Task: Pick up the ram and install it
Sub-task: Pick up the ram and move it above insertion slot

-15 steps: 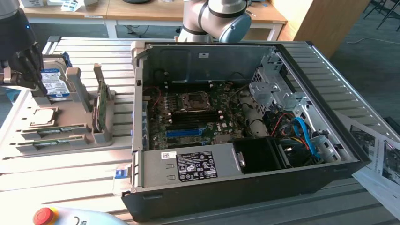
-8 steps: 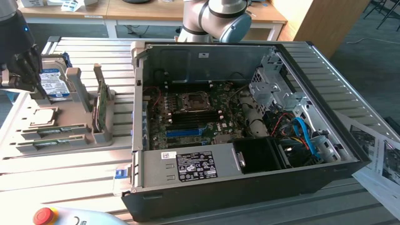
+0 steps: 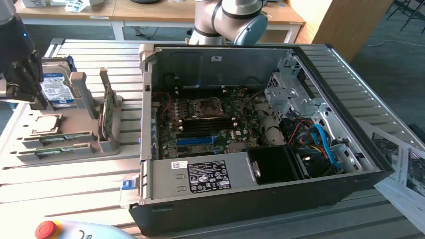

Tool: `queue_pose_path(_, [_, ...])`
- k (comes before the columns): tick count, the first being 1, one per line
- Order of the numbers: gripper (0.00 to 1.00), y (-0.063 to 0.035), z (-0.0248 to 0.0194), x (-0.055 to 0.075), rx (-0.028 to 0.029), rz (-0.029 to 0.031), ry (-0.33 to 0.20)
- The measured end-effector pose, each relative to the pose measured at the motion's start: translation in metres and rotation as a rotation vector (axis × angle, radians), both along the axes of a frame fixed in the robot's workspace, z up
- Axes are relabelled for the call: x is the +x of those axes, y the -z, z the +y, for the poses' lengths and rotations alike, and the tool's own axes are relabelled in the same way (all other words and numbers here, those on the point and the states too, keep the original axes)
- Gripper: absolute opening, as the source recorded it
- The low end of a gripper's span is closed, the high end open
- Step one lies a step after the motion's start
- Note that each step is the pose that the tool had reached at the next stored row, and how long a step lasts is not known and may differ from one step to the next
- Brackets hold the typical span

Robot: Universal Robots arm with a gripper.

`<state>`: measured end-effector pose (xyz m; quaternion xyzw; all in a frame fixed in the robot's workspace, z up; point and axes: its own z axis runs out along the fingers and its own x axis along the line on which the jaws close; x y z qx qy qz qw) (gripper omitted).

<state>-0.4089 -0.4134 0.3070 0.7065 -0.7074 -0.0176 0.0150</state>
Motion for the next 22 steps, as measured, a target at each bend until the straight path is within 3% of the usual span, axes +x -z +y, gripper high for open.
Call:
queue_pose_path(11, [0.11,0.0002,-0.0131,0.000,0.0000,0.0000,0.000])
queue_pose_path(22, [0.11,0.0003,-0.0157,0.000,0.0001,-0.0001,0.000])
